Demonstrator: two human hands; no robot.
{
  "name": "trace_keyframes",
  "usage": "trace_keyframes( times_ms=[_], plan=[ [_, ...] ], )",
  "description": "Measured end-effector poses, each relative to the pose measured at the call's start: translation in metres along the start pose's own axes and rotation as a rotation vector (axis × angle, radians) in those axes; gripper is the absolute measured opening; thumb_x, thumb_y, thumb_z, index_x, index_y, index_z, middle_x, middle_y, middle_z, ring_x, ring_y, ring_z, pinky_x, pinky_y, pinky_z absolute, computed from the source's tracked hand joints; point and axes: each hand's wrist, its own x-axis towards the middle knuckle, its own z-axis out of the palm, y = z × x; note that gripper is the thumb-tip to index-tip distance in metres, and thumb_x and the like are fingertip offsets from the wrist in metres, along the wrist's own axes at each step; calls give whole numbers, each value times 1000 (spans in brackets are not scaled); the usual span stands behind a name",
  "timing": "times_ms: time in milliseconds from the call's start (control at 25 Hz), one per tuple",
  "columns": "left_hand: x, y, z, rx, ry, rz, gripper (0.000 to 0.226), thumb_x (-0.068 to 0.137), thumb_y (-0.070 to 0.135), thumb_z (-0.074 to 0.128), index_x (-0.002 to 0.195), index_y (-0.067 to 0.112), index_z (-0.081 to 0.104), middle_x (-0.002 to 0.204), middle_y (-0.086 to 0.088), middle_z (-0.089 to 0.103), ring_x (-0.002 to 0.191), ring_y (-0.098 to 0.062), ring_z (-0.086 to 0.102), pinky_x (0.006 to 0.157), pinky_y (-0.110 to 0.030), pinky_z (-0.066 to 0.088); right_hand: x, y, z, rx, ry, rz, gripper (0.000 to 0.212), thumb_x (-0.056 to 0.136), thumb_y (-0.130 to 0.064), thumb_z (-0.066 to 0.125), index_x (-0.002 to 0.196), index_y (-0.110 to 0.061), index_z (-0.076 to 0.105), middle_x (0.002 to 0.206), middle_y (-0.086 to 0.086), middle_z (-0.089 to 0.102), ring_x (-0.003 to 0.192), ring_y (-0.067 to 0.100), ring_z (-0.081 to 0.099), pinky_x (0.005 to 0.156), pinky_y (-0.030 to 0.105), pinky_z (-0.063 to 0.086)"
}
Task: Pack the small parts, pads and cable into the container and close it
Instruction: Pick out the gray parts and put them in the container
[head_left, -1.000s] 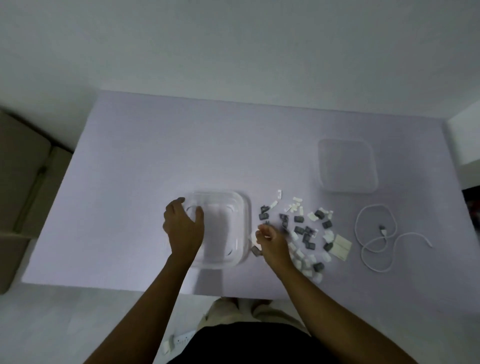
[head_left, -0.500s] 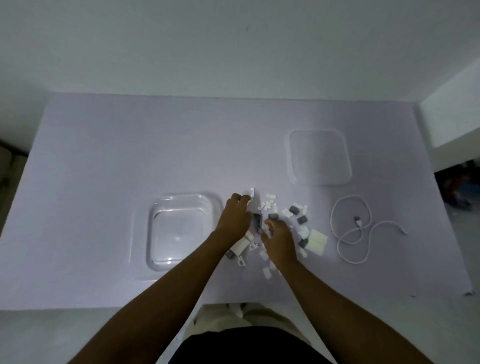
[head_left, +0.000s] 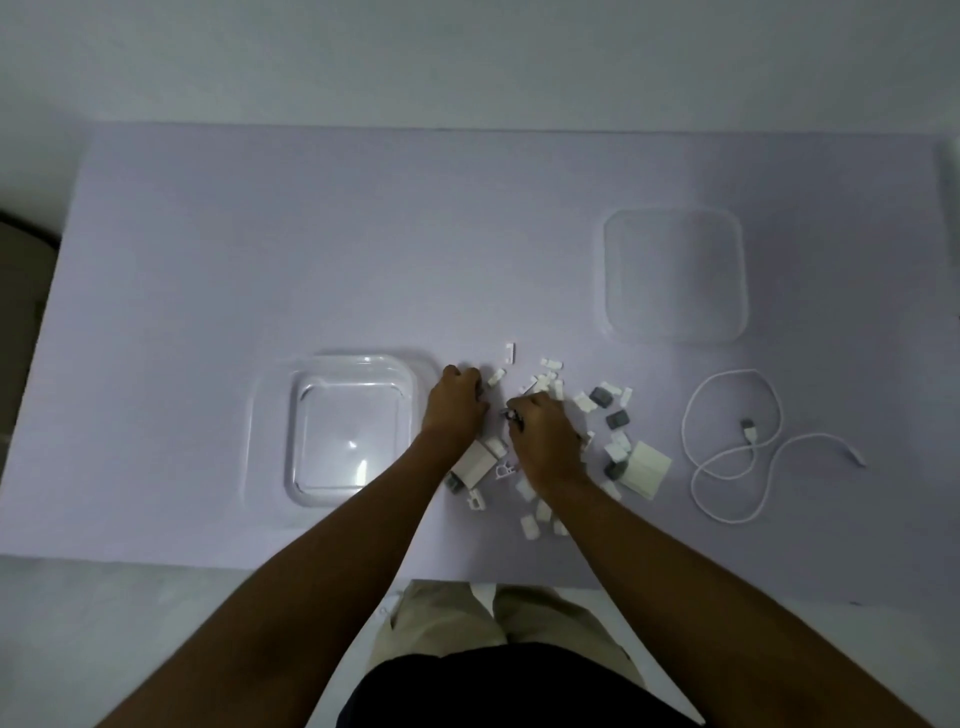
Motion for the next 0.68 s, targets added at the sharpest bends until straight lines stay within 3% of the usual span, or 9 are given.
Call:
trace_keyframes(
  times_ms=[240,360,440,560,680],
  plan=[
    [7,2,-4,-48,86,-22,11,92,13,61,97,6,67,94,-13,64,79,-24,60,69,-28,47,17,6,-9,167,13,1,13,82,0,64,76,-11,68,79,10,65,72,25,63,64,37,55],
    [4,-9,-1,-176,83,-90,16,88,13,65,102,8,70,95,-12,69,84,-27,66,76,-33,54,10,17,-15,498,58,124,15,82,-3,71,96,-7,75,90,8,73,83,20,69,77,29,56],
    [2,-13,0,-302,72,-170,17,87,13,68,104,9,71,95,-5,70,86,-21,66,80,-29,53,4,21,-24,750,55,268,19,83,-4,74,102,-8,75,92,7,76,84,19,71,75,26,57],
    [-7,-5,-10,-806,-29,-267,11,90,6,66,99,10,71,91,-5,69,83,-22,65,75,-30,56,-3,19,-42,1248,-63,554,22,87,1,69,109,-3,70,89,12,73,73,18,69,62,23,54],
    [-20,6,-26,-1432,-239,-316,22,94,-3,51,103,7,68,94,-10,68,78,-21,63,67,-28,56,-10,17,-56,1601,-216,623,19,89,6,57,100,-3,69,84,13,65,69,18,60,58,24,51]
  ],
)
